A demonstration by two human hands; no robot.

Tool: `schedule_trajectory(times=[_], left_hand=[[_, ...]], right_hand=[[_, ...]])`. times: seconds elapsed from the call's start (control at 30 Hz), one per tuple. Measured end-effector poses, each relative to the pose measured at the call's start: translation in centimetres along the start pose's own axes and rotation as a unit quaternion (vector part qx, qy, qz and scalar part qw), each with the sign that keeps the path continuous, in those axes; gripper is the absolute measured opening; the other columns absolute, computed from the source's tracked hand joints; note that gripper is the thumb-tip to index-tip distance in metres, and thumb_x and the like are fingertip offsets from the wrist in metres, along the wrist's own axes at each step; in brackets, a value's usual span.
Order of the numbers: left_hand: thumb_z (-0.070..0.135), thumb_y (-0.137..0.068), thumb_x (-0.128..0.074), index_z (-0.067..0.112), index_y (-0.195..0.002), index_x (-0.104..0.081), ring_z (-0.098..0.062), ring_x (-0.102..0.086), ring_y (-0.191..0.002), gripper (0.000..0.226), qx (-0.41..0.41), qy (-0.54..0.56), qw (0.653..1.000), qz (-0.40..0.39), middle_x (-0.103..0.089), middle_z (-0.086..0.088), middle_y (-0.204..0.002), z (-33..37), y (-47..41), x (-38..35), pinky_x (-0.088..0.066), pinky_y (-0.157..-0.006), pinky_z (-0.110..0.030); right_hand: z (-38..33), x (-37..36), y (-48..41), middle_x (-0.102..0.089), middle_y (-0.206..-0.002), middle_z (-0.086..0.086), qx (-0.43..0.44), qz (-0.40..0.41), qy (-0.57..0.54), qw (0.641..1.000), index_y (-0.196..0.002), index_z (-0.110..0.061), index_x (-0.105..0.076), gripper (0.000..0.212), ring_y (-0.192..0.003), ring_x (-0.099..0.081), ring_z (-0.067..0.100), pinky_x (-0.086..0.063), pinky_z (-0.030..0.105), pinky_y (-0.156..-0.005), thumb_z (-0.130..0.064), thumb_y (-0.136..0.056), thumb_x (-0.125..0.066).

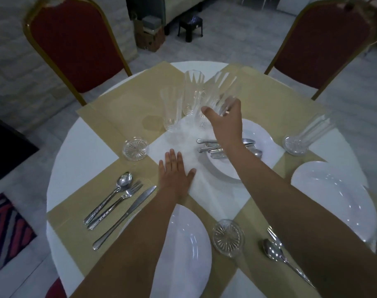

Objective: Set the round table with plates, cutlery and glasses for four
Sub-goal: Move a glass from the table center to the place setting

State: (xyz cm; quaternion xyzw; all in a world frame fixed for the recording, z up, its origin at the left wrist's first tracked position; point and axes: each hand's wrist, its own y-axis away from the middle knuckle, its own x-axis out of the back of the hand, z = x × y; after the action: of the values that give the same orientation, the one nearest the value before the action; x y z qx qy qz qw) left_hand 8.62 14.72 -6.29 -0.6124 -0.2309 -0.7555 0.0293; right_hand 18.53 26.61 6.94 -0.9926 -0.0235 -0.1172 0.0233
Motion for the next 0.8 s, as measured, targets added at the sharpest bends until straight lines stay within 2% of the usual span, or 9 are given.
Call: schedule_trajectory(times=[0.17,0.3,0.47,0.57,0.63,0.7,0.8], left_hand=[[0.061,-0.096,-0.013,0.008,-0.150,0.016,-0.027,0.020,-0.146,0.081,-0.027,0.011,0.999,-0.015,0.023,-0.013,-0.158,0.3,0.5,0.3,0.010,-0.119,-0.045],[0.062,-0.095,-0.015,0.008,-0.150,0.015,-0.027,0.020,-0.146,0.083,-0.038,0.009,0.999,-0.036,0.022,-0.013,-0.158,1.4,1.1,0.2,0.010,-0.119,-0.045],[0.062,-0.096,-0.018,0.006,-0.151,0.012,-0.029,0.018,-0.147,0.084,-0.059,0.015,0.997,-0.047,0.019,-0.016,-0.158,1.9,1.7,-0.1,0.009,-0.118,-0.045],[0.061,-0.096,-0.020,0.006,-0.151,0.012,-0.029,0.019,-0.147,0.084,-0.067,0.017,0.996,-0.051,0.020,-0.015,-0.158,1.9,1.9,-0.2,0.009,-0.119,-0.045],[0.061,-0.096,-0.021,0.006,-0.151,0.011,-0.028,0.018,-0.147,0.084,-0.069,0.017,0.996,-0.053,0.019,-0.015,-0.158,1.9,1.9,-0.1,0.009,-0.119,-0.045],[0.061,-0.096,-0.021,0.006,-0.151,0.011,-0.029,0.018,-0.147,0.084,-0.072,0.016,0.996,-0.052,0.018,-0.015,-0.159,1.8,1.9,-0.1,0.008,-0.119,-0.046],[0.061,-0.096,-0.021,0.005,-0.151,0.011,-0.029,0.017,-0.147,0.085,-0.075,0.013,0.996,-0.052,0.018,-0.016,-0.159,1.8,2.0,0.0,0.007,-0.119,-0.046]], right_hand=[[1.2,3.1,6.2,-0.057,-0.111,0.004,0.006,0.024,0.010,1.000,-0.103,-0.025,-0.043,0.049,-0.104,-0.058,0.021,-0.049,0.042,-0.093,-0.046,-0.072,-0.076],[2.3,5.2,12.1,-0.058,-0.125,-0.005,-0.016,0.023,-0.003,1.000,-0.120,-0.031,-0.034,0.054,-0.113,-0.059,0.013,-0.049,0.038,-0.099,-0.044,-0.082,-0.071],[4.0,7.7,18.9,-0.057,-0.121,-0.005,-0.043,0.047,-0.005,0.998,-0.116,-0.041,-0.033,0.052,-0.108,-0.061,0.009,-0.053,0.035,-0.090,-0.047,-0.079,-0.068],[5.3,8.5,21.7,-0.056,-0.112,-0.011,-0.061,0.042,0.034,0.997,-0.111,-0.038,-0.034,0.050,-0.101,-0.062,0.007,-0.051,0.025,-0.081,-0.038,-0.078,-0.071],[6.2,8.8,23.1,-0.054,-0.109,-0.020,-0.076,0.042,0.055,0.995,-0.116,-0.029,-0.036,0.056,-0.096,-0.061,-0.002,-0.048,0.017,-0.076,-0.027,-0.078,-0.077],[7.1,8.9,24.3,-0.054,-0.107,-0.025,-0.091,0.041,0.065,0.993,-0.119,-0.029,-0.037,0.061,-0.093,-0.061,-0.008,-0.046,0.009,-0.072,-0.018,-0.076,-0.079],[7.7,8.9,25.4,-0.053,-0.103,-0.031,-0.102,0.050,0.078,0.990,-0.120,-0.030,-0.038,0.064,-0.092,-0.056,-0.016,-0.044,0.004,-0.070,-0.019,-0.074,-0.082]])
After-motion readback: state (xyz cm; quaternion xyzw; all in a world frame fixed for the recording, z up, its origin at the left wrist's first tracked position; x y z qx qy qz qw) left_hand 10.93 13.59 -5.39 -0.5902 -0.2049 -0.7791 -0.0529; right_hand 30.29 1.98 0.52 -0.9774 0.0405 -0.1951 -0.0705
